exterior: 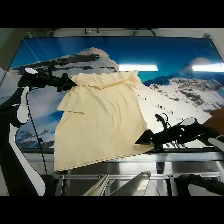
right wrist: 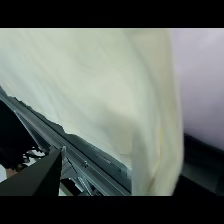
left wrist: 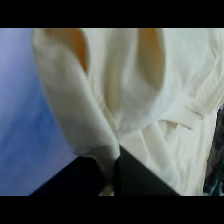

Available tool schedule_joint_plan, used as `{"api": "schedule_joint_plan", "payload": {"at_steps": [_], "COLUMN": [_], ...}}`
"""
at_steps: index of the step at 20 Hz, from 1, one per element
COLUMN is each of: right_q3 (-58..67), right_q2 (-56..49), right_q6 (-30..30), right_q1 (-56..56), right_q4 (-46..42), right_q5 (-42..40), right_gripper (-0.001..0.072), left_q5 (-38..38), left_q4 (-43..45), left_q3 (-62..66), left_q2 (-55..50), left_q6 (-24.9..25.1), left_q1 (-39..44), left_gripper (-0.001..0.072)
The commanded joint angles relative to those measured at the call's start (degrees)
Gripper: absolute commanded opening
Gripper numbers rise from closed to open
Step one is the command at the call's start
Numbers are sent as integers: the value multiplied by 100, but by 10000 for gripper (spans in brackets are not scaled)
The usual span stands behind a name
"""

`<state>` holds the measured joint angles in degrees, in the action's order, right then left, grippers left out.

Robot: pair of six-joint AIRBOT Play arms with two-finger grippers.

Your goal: Fold the shirts.

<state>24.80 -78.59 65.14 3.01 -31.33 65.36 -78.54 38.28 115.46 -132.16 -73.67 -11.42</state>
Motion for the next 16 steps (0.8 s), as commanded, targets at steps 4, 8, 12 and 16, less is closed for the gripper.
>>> {"api": "schedule_joint_plan", "payload": {"at_steps": [4,8,12,16], "right_q3": [4,605,2962,5652], "right_q2": [-22,-42,-887,-2544], "right_q6": [-284,-619,-691,-603], "right_q1": [31,-267,-1327,-1482], "right_q4": [216,286,50,232], "right_q5": [-299,-404,-804,-660], "right_gripper": [15,12,12,13], "left_q5": [-409,-743,-1539,-2028], "left_q4": [-402,-374,-321,516], "left_q3": [356,-94,-905,-2575], "left_q2": [-55,271,909,1792], "left_q6": [-61,-177,-205,-555], "left_q1": [-385,-732,-994,-597], "left_gripper": [30,29,26,28]}}
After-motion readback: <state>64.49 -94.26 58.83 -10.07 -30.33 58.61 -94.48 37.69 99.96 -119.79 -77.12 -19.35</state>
